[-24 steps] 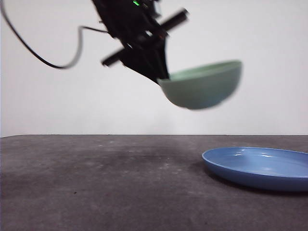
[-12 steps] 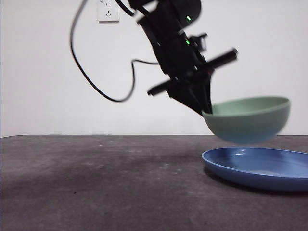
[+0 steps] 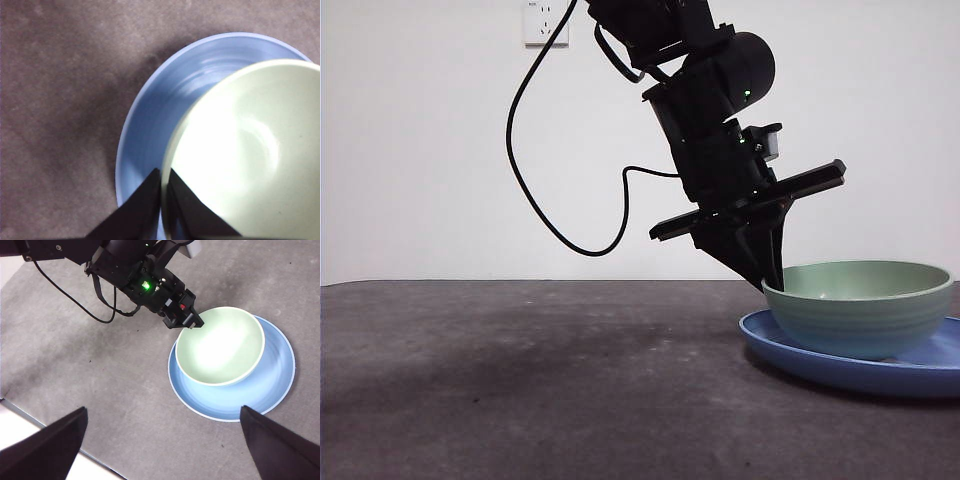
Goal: Place the green bowl on the blue plate
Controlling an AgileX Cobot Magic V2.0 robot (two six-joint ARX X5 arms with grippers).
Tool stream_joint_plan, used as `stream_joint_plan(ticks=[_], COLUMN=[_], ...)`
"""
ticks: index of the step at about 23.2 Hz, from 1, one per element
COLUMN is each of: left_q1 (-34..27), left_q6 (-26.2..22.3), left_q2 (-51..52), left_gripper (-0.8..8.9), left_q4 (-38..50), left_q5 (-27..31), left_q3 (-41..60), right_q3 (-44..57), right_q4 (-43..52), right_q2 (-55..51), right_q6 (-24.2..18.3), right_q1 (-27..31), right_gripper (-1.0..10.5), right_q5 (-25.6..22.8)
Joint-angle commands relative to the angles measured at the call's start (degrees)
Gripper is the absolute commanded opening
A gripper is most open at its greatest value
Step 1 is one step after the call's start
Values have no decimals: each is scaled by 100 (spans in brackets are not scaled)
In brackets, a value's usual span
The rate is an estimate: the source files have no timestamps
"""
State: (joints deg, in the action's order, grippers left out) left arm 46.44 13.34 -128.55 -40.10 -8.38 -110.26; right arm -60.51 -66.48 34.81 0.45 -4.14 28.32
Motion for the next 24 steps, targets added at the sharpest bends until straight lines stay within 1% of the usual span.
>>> stream_joint_plan(ticks=[1, 2, 4, 7, 11, 15, 18, 20, 22, 24], left_q1=[96, 122, 162, 179, 61, -264, -601, -833, -1062, -1276], left_q6=[-48, -70, -87, -83, -90, -109, -258, -286, -435, -481], left_q2=[-105, -105, -105, -94, 315, 1196, 2020, 2566, 3145, 3794], left_gripper=[100, 165, 224, 224, 227, 227, 229, 259, 259, 260], left_q4=[-2, -2, 26, -11, -109, -308, -568, -697, -868, -918], left_q5=[-7, -24, -26, -33, -31, -28, -24, -22, -17, -22], left_q3=[-179, -179, -179, -192, -199, -197, -168, -92, 157, 745], right_q3=[-103, -103, -103, -103, -103, -103, -101, -101, -101, -101], right_q4=[39, 39, 39, 39, 37, 37, 39, 39, 42, 44], right_q2=[26, 26, 26, 26, 28, 28, 28, 28, 28, 28], right_q6=[63, 63, 63, 61, 61, 61, 61, 61, 61, 61], right_q1=[-20, -20, -20, -20, -20, -17, -17, -17, -17, -17], right_gripper=[488, 488, 488, 488, 488, 488, 488, 488, 488, 488], right_q5=[-9, -9, -9, -28, -197, -328, -330, -330, -332, -330])
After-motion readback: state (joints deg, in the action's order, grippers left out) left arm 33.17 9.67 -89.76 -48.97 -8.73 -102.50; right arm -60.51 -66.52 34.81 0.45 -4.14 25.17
